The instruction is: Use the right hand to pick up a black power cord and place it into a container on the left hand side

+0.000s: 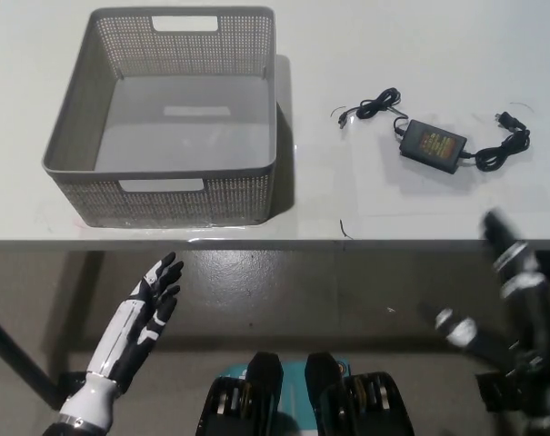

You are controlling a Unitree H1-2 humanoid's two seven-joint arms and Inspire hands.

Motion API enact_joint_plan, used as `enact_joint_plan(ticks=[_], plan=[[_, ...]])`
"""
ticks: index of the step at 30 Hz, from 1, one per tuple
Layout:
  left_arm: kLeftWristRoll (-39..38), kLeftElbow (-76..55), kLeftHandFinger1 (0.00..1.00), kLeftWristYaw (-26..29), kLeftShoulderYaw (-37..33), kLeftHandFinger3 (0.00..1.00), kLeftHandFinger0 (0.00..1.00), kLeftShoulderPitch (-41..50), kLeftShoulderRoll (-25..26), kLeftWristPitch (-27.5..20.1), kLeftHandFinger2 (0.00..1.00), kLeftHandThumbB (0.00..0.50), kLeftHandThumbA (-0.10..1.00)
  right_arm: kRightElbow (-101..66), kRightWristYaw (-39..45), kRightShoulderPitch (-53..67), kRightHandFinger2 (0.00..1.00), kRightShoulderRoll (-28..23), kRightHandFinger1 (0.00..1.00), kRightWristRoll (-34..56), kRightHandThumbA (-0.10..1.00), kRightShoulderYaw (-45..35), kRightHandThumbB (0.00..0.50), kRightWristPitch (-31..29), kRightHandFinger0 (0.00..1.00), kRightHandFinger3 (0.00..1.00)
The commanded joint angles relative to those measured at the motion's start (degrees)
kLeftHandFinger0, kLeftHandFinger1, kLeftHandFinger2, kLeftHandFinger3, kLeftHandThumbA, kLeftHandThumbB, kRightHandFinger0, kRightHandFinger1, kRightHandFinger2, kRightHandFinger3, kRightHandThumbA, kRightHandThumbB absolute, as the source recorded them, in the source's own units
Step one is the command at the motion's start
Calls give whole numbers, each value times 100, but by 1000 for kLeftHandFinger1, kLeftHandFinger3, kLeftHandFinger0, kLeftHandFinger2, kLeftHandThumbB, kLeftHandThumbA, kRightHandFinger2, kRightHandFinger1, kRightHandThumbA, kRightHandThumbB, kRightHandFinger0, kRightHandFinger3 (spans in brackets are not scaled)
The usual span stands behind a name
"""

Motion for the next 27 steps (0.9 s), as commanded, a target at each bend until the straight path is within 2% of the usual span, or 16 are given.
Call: enact_joint_plan(ticks=[1, 6, 8, 9, 12, 14, 16, 19, 22, 27], plan=[[-242, -73, 1000, -533, -233, 1000, 1000, -64, 205, -260, 1000, 421, 973, -528, -208, -616, 1000, -332, 1000, -606, 1000, -342, 205, 550, 1000, 1000], [-62, -167, 1000, -697, -476, 1000, 1000, -62, 375, -243, 1000, 394, 1000, -537, -109, -1153, 1000, -759, 1000, -686, 1000, -551, 246, 970, 1000, 1000], [-51, -208, 1000, -749, -531, 1000, 1000, -80, 419, -227, 1000, 389, 1000, -570, -35, -1474, 1000, -930, 1000, -596, 1000, -619, 295, 1330, 1000, 1000], [-63, -222, 1000, -772, -546, 1000, 1000, -87, 431, -215, 1000, 381, 1000, -533, -10, -1589, 1000, -1026, 1000, -589, 1000, -635, 288, 1397, 1000, 1000], [-64, -231, 1000, -773, -557, 1000, 1000, -65, 412, -196, 1000, 377, 1000, -364, 106, -2007, 1000, -1315, 1000, -562, 1000, -620, 338, 1708, 1000, 1000], [-71, -202, 1000, -789, -543, 1000, 1000, -41, 420, -249, 1000, 370, 1000, -104, 205, -2315, 1000, -1573, 1000, -830, 990, -465, 342, 1772, 1000, 1000], [-92, -207, 1000, -808, -532, 1000, 1000, 41, 410, -302, 1000, 376, 1000, 144, 310, -2590, 1000, -1753, 1000, -982, 931, -318, 366, 1932, 1000, 1000], [-68, -212, 1000, -846, -544, 1000, 1000, 182, 425, -375, 1000, 378, 1000, 636, 308, -3002, 1000, -1974, 1000, -1498, 899, 17, 422, 2038, 1000, 1000], [-102, -209, 1000, -846, -517, 1000, 1000, 223, 399, -359, 1000, 399, 1000, 1381, 280, -3596, 1000, -2165, 1000, -2241, 932, 572, 488, 2143, 1000, 1000], [-110, -250, 1000, -846, -506, 1000, 1000, 317, 386, -349, 1000, 408, 1000, 2326, 411, -4280, 1000, -2260, 1000, -2648, 838, 1213, 487, 2401, 1000, 1000]])
